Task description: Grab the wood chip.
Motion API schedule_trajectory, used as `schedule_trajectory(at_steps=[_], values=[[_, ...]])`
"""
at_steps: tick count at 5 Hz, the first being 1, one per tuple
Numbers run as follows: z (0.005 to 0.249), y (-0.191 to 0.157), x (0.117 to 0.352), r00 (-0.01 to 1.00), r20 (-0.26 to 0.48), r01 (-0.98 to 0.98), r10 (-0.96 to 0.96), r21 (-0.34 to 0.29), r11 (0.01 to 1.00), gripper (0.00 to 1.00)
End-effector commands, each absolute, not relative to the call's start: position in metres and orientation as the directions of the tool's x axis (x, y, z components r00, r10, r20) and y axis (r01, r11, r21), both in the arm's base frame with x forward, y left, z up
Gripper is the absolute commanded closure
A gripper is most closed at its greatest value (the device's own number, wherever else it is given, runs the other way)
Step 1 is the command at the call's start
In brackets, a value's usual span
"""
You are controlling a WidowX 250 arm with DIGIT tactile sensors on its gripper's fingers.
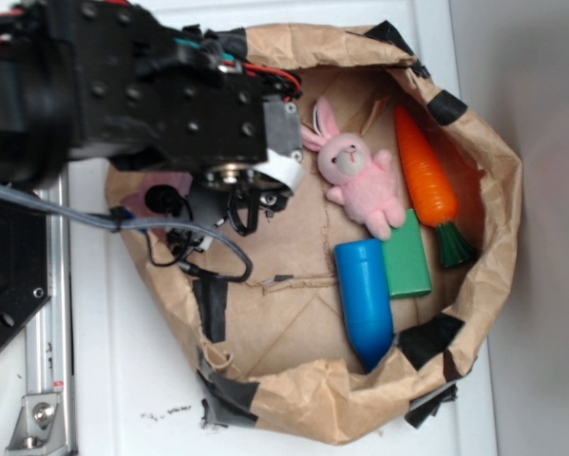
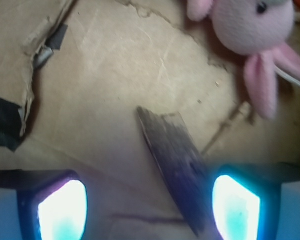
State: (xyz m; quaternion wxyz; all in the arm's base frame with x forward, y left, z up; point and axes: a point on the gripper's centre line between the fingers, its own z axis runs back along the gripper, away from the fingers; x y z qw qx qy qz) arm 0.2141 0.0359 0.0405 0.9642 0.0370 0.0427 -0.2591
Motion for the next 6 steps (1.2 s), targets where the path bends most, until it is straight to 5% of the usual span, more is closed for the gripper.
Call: schedule_trajectory(at_steps=[1, 3, 4, 6], values=[[0.026, 0.035, 0.217, 0.863, -0.107, 0.503, -0.494, 0.087, 0.86, 0.0], [0.015, 0.053, 0.208, 0.888, -0.111, 0.453, -0.446, 0.05, 0.89, 0.0], [0.01, 0.053, 0.209, 0.902, -0.113, 0.423, -0.417, 0.045, 0.905, 1.0], [0.009, 0.054, 0.208, 0.908, -0.107, 0.411, -0.405, 0.046, 0.91, 1.0]])
